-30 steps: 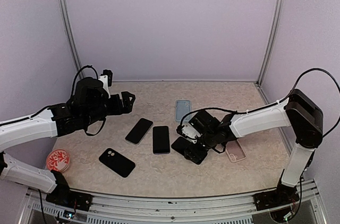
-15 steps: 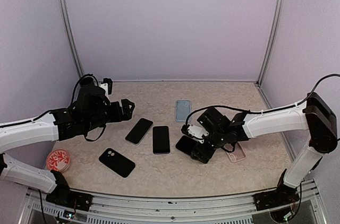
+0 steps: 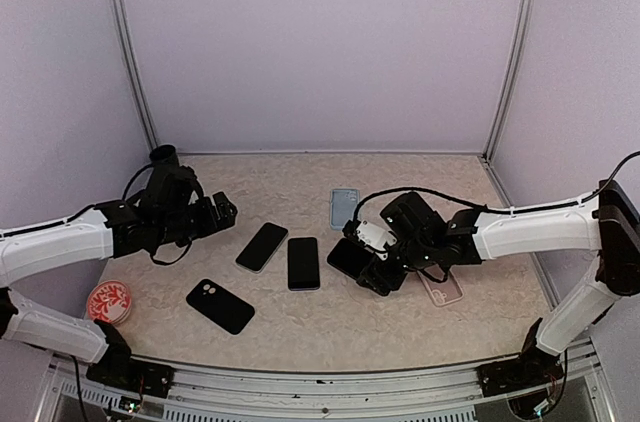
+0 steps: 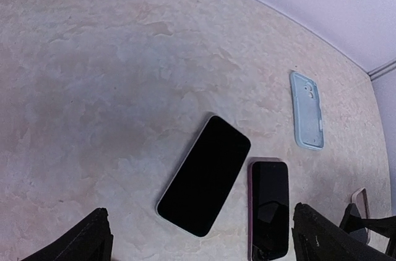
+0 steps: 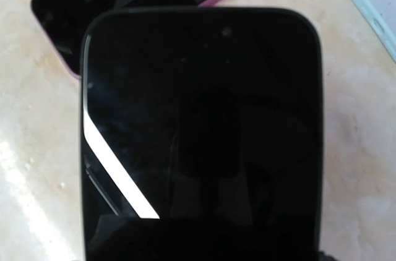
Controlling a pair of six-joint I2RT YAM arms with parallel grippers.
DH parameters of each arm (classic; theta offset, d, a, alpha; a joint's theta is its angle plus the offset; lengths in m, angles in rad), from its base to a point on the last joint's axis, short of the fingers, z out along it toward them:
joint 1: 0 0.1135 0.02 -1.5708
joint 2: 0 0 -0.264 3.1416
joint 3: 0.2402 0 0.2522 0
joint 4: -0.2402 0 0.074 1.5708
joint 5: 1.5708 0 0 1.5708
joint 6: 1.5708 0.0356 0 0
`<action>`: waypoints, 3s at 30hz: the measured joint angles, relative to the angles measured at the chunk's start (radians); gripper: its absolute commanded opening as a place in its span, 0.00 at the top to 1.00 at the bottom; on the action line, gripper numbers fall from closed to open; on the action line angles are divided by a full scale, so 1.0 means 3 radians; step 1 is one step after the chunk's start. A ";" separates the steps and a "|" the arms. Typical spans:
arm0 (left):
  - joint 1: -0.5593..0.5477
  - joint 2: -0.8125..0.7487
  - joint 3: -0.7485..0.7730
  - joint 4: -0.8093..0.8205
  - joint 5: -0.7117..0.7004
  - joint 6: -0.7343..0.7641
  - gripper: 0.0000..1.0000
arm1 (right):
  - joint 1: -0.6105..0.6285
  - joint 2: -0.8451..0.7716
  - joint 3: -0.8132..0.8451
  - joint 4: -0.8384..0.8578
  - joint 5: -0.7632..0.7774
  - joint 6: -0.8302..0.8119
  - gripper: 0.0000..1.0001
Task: Put the phone into the phone case
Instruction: Pick up the phone case from the corner of the board.
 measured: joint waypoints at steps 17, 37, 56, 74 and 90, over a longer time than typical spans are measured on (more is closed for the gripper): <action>0.0008 0.0322 -0.0234 -0.0977 -0.0280 -0.0839 0.33 | 0.0000 0.0000 -0.0005 0.0067 0.0015 -0.0008 0.28; -0.0020 0.0640 -0.0404 -0.1208 -0.0086 -0.0752 0.58 | 0.0000 -0.0008 -0.0062 0.0134 0.0024 -0.0014 0.27; 0.0062 0.0671 -0.0509 -0.0918 -0.0013 -0.0469 0.89 | 0.0000 -0.0145 -0.0086 0.0128 0.0060 0.0000 0.27; -0.0113 0.0374 -0.0497 -0.1330 0.0051 -0.0594 0.98 | 0.0000 -0.0184 -0.0086 0.0072 0.0177 -0.0003 0.26; -0.0455 -0.0004 0.0333 -0.1734 0.0023 -0.0654 1.00 | 0.0000 -0.0547 -0.0086 0.0028 0.0502 0.0001 0.26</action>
